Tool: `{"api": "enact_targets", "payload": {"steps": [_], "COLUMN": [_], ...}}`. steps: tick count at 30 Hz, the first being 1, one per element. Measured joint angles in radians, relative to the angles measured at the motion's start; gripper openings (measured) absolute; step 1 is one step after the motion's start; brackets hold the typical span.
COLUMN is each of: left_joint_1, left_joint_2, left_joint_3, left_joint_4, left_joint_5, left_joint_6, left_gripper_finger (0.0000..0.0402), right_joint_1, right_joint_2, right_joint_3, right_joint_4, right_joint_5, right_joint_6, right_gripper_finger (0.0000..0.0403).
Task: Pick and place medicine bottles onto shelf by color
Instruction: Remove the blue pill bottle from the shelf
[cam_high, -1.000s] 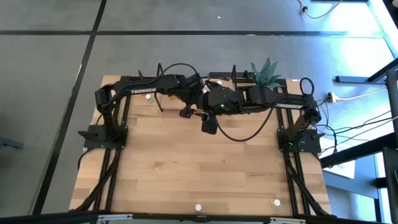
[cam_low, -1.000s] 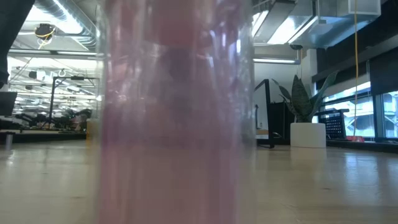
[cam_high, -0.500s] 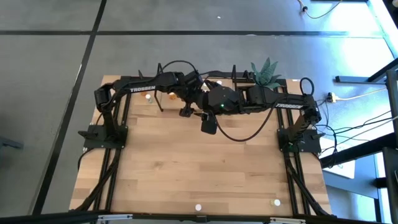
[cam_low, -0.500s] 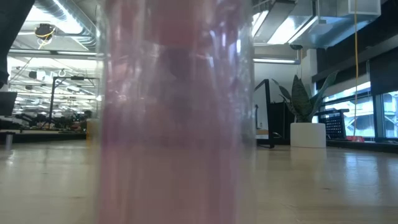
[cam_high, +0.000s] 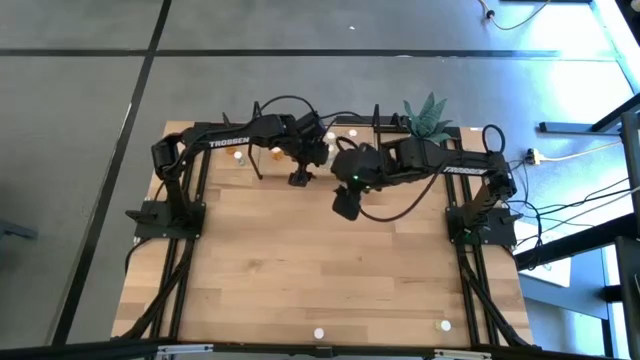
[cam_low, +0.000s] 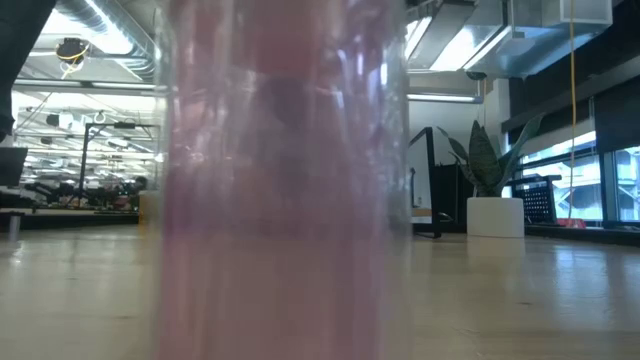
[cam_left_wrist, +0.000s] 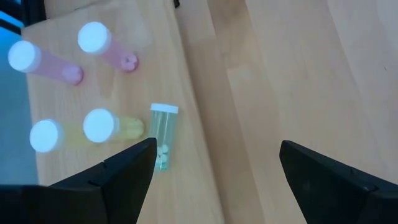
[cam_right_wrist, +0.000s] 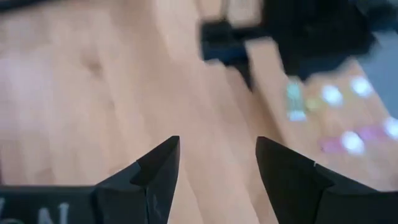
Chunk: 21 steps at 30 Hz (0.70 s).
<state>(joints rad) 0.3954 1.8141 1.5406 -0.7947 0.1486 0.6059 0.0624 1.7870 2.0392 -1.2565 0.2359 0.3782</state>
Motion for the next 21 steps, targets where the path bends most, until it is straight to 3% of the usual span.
{"api": "enact_targets", "payload": {"steps": [8, 21], "left_joint_1": [-0.005, -0.010], "left_joint_2": [0.034, 0.141], "left_joint_3": [0.000, 0.000], "left_joint_4": [0.119, 0.174], "left_joint_5": [0.054, 0.016], "left_joint_6": [0.005, -0.002], "left_gripper_finger": [0.0334, 0.0334], "right_joint_1": [0.000, 0.000], "right_joint_2": [-0.002, -0.003], "right_joint_3": [0.000, 0.000], "right_joint_4": [-0.072, -0.066], "right_joint_5": [0.042, 0.043], "right_joint_6": [0.035, 0.021], "right_gripper_finger": [0.0213, 0.0213]}}
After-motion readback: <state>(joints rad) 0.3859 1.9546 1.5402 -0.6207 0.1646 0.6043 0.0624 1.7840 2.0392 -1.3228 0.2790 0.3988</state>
